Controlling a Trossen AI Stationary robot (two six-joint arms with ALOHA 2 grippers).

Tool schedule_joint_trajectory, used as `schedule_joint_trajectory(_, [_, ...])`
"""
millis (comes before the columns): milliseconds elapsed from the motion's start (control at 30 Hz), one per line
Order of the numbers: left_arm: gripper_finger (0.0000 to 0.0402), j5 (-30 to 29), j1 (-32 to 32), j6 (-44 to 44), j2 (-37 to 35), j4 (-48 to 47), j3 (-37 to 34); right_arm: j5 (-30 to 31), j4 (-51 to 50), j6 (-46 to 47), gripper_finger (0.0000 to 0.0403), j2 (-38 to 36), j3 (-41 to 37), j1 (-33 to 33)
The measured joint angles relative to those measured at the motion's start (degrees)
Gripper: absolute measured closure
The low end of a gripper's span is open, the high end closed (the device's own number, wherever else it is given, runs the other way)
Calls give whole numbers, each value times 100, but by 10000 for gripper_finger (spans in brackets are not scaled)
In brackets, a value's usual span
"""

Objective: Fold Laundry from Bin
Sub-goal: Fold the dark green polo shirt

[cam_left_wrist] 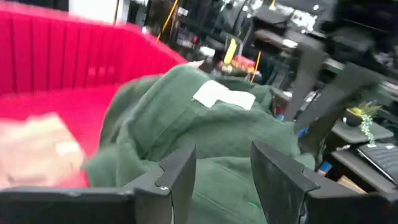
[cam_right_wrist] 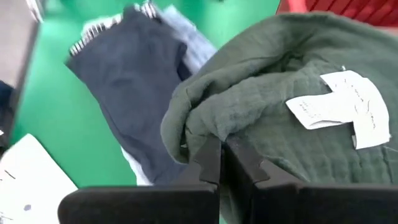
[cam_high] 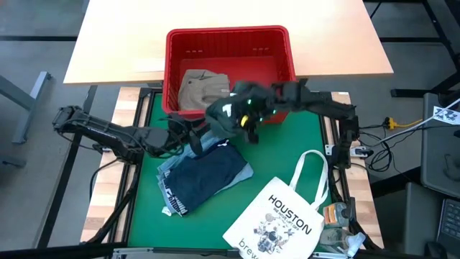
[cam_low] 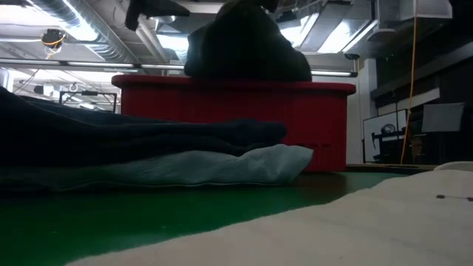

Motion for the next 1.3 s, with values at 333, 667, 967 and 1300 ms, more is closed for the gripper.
schedule_joint_trajectory(333, [255,294,-613,-964,-2,-997,0,1255,262,294,393,4,-931,1038])
schedule_joint_trajectory(667, [255,-82,-579,-1432,101,-1822,0,1466,771,294,393,11,-1302,1413])
schedule_joint_trajectory(967, [255,-44,-89,-1432,513,-1800,-2,1465,851,294,393,9,-1297,1402])
schedule_joint_trajectory(1300, [269,612,308,-1430,916,-1694,-2,1467,855,270,393,9,-1297,1400])
